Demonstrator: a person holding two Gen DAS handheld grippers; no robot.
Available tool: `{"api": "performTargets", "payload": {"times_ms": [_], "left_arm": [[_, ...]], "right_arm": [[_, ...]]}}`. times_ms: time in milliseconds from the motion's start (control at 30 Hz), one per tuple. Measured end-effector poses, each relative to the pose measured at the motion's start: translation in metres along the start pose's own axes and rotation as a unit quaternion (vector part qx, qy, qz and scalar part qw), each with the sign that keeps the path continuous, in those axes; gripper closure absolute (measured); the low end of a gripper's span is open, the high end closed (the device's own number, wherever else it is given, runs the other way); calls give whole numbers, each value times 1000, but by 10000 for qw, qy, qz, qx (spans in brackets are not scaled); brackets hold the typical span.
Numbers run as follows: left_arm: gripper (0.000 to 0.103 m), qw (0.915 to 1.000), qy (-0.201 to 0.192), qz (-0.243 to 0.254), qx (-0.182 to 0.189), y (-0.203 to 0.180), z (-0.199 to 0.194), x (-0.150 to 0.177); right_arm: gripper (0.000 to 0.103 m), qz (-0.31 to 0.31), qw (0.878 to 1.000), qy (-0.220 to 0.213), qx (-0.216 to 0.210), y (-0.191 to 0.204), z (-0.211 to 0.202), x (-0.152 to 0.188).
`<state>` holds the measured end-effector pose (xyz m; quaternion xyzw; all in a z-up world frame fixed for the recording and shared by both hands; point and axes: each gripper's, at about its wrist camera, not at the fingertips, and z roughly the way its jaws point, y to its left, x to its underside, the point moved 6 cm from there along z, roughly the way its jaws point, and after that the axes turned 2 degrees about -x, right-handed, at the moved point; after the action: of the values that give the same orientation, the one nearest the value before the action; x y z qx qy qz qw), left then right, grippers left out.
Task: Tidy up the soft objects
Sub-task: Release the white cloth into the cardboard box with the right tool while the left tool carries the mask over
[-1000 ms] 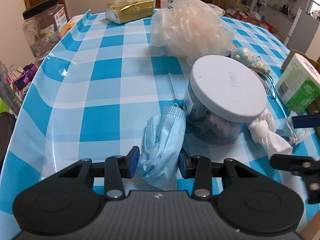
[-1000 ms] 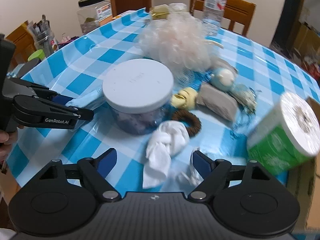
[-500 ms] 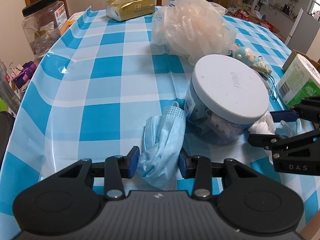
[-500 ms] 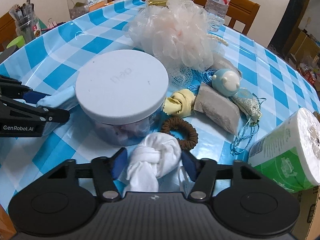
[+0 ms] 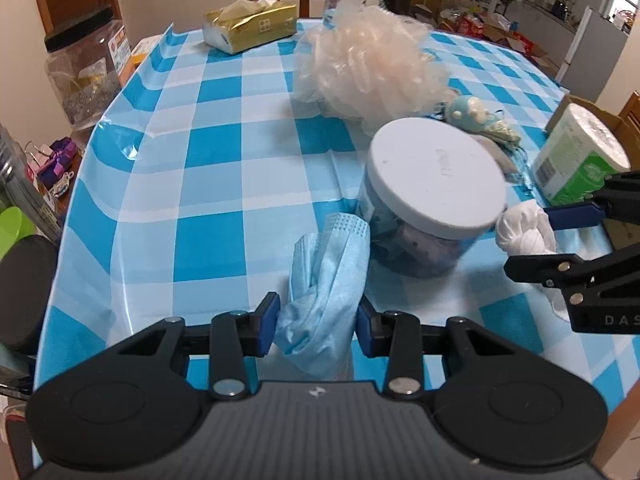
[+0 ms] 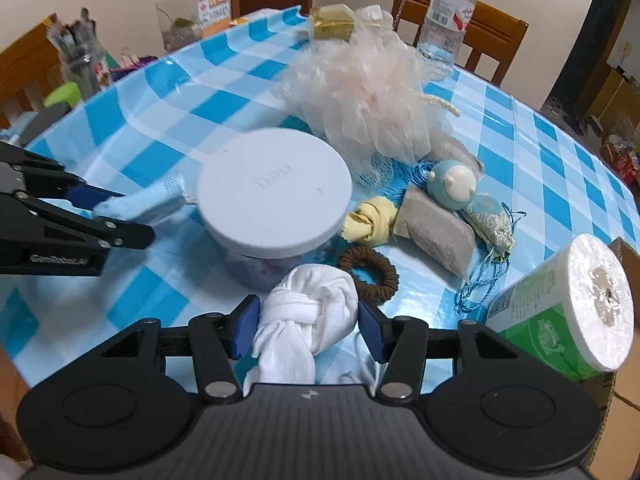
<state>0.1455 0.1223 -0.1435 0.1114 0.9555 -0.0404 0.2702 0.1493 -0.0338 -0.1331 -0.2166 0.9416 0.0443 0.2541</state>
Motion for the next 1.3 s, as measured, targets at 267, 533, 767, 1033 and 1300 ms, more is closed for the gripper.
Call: {"api": "performTargets", "payload": {"times_ms": [267,533,767,1033,1300], "left_arm": [[66,9995,-8,319,16,-15,-32,0],[66,9982,106,575,144,-62,-65,1],[66,9970,-20,681,356,-132,-82,-9],[66,9935,-226,915,633,-208,-86,-29],[66,9913,-387,949,823,-262,-78,-49]], "right_arm": [[44,-122,9997,-140,-142,5,-39,5],[44,-181,9990,-296,-287,-20,-80,33],[44,-40,9992,-365,-166,-72,-117,71],[44,136,9985,-501,186,-142,-149,101],[44,249,9966,-649,449,-202,-153,107]]}}
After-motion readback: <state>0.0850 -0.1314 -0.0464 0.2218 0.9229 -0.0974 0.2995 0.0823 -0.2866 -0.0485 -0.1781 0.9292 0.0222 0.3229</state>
